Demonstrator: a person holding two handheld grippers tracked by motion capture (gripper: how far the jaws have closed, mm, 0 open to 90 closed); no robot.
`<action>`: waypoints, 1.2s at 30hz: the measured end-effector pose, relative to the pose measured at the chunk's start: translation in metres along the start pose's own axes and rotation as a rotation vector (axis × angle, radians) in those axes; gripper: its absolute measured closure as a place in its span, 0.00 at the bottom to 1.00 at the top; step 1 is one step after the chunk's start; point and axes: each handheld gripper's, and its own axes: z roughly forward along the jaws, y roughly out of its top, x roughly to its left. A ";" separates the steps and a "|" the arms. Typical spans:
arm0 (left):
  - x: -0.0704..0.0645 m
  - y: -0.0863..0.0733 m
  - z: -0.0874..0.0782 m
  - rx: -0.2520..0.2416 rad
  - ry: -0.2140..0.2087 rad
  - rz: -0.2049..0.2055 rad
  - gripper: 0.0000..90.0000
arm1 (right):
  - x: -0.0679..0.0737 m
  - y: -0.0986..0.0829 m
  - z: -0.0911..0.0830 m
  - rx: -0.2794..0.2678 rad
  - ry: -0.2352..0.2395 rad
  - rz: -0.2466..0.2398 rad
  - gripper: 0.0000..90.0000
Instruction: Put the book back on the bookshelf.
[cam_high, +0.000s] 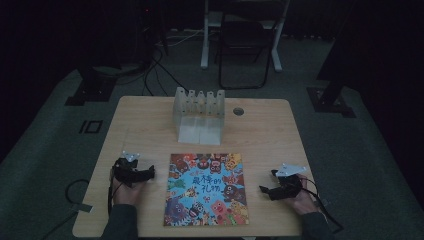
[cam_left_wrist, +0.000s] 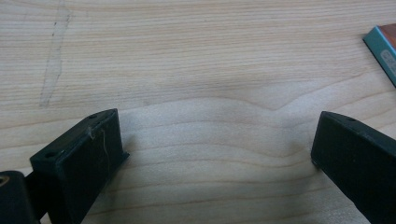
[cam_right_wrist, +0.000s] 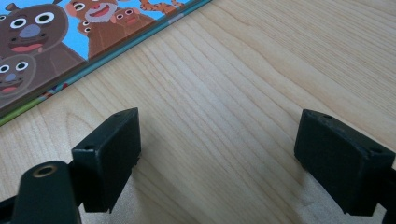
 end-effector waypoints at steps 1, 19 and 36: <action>0.000 0.000 0.000 0.001 -0.003 0.004 0.02 | 0.000 0.000 0.000 0.000 0.000 0.000 0.16; 0.000 0.000 0.000 0.000 -0.003 0.003 0.02 | 0.005 0.003 -0.001 -0.003 -0.019 -0.012 0.17; 0.000 0.000 0.000 0.000 -0.004 0.004 0.02 | 0.028 0.037 -0.023 -0.095 -0.052 -0.079 0.25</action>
